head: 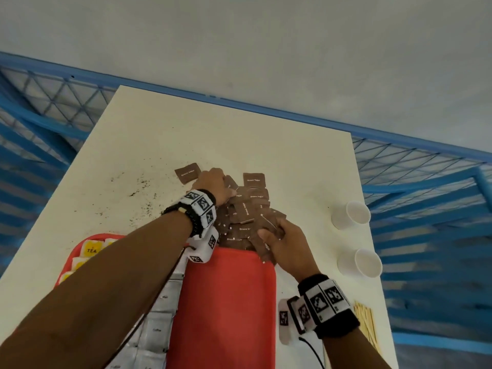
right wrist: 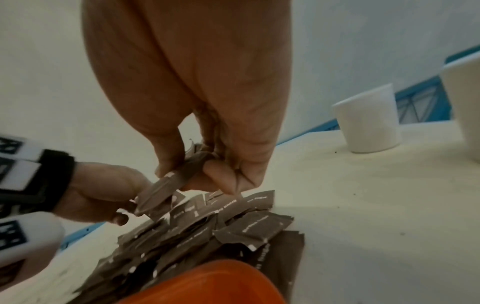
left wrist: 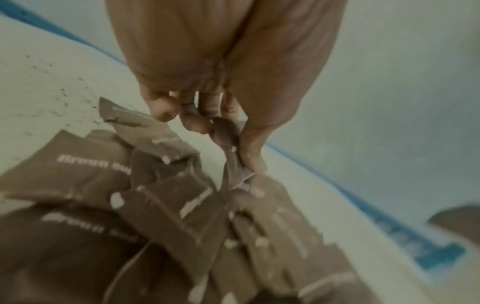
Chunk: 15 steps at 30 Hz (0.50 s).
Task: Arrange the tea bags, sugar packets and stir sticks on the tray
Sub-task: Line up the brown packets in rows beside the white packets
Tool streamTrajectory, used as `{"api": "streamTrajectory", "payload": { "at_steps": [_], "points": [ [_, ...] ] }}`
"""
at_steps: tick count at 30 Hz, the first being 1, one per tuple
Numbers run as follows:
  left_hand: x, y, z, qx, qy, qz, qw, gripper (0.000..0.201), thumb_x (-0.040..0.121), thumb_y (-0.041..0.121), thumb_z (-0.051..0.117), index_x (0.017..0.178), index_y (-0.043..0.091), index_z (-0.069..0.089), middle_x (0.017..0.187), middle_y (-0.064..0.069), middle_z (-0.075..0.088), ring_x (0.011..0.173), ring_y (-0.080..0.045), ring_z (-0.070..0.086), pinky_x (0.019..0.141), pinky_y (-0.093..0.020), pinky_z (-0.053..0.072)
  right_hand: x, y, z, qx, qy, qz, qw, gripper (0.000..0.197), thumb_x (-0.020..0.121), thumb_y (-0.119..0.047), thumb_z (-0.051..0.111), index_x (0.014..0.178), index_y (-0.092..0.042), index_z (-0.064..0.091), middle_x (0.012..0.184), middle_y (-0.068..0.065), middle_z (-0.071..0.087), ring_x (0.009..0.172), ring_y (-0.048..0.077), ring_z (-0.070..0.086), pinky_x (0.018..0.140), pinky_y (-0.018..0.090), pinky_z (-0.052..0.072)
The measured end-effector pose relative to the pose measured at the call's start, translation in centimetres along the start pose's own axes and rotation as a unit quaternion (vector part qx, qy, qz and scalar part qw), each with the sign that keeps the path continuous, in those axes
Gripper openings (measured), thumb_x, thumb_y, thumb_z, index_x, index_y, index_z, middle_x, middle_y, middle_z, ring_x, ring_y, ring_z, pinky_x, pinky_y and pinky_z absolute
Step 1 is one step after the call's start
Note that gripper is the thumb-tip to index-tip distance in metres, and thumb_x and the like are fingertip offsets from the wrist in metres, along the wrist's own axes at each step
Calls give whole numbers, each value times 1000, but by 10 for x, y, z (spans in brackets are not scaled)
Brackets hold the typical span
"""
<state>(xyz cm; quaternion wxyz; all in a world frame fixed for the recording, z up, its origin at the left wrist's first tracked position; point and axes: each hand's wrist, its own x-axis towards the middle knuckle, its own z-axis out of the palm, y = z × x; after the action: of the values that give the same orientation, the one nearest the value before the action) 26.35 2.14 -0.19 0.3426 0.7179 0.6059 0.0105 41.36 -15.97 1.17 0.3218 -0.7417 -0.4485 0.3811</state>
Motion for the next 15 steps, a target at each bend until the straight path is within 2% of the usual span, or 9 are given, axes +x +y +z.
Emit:
{"api": "streamTrajectory", "payload": {
  "at_steps": [2, 4, 5, 8, 9, 11, 12, 13, 15],
  "points": [
    [-10, -3, -14, -89, 12, -2, 996, 25, 85, 32, 74, 90, 15, 57, 91, 0, 60, 84, -19, 55, 67, -28, 41, 7, -5, 1, 41, 10, 27, 999, 9, 91, -17, 66, 99, -16, 71, 94, -4, 74, 88, 12, 70, 85, 36, 57],
    [-25, -10, -25, -216, -17, -18, 976, 15, 88, 17, 67, 87, 13, 53, 83, -1, 60, 78, -19, 58, 63, -27, 43, 13, -14, 5, 67, -13, 44, 997, 13, 94, -24, 63, 100, -18, 73, 95, -3, 75, 89, 14, 71, 88, 42, 58],
    [-35, -14, -29, -319, -48, -38, 946, 8, 90, 7, 61, 93, 10, 54, 84, -6, 64, 77, -21, 63, 61, -27, 47, 15, -21, 9, 77, -32, 48, 995, 16, 94, -30, 62, 99, -20, 73, 94, -2, 76, 89, 15, 72, 89, 45, 57],
    [-60, -33, -35, -567, -98, -94, 812, 25, 89, -9, 42, 104, 9, 50, 84, -14, 62, 63, -22, 64, 53, -29, 49, 14, -50, 26, 146, -110, 71, 981, 23, 98, -36, 57, 99, -21, 75, 91, 1, 76, 87, 18, 72, 87, 46, 59],
    [-70, -39, -36, -613, -103, -101, 777, 25, 90, -4, 45, 107, 12, 53, 82, -11, 62, 62, -20, 62, 55, -30, 47, 14, -60, 33, 178, -133, 87, 971, 25, 99, -35, 57, 102, -18, 75, 92, 3, 76, 87, 20, 72, 84, 44, 59],
    [-89, -49, -36, -692, -142, -89, 702, 23, 93, 26, 59, 114, 16, 61, 85, -7, 66, 71, -20, 62, 68, -34, 48, 13, -80, 48, 219, -157, 92, 958, 29, 98, -36, 58, 104, -12, 74, 96, 11, 76, 87, 25, 71, 83, 45, 55],
    [-96, -54, -34, -723, -167, -82, 665, 38, 93, 43, 61, 119, 16, 63, 94, -9, 68, 82, -23, 63, 78, -39, 50, 13, -91, 56, 227, -162, 83, 957, 30, 97, -37, 60, 101, -11, 75, 96, 14, 76, 87, 27, 71, 84, 46, 55],
    [-105, -57, -34, -745, -184, -74, 637, 53, 92, 56, 58, 124, 14, 63, 102, -12, 69, 92, -26, 64, 86, -44, 52, 12, -100, 63, 209, -164, 65, 962, 32, 96, -38, 61, 95, -10, 75, 94, 14, 76, 86, 25, 72, 85, 46, 56],
    [-117, -60, -32, -784, -196, -63, 585, 57, 95, 57, 52, 124, 9, 61, 103, -15, 71, 94, -29, 68, 83, -45, 57, 11, -116, 75, 60, -161, -9, 985, 35, 94, -42, 63, 80, -11, 72, 82, 5, 74, 73, 6, 67, 77, 32, 58]
  ]
}}
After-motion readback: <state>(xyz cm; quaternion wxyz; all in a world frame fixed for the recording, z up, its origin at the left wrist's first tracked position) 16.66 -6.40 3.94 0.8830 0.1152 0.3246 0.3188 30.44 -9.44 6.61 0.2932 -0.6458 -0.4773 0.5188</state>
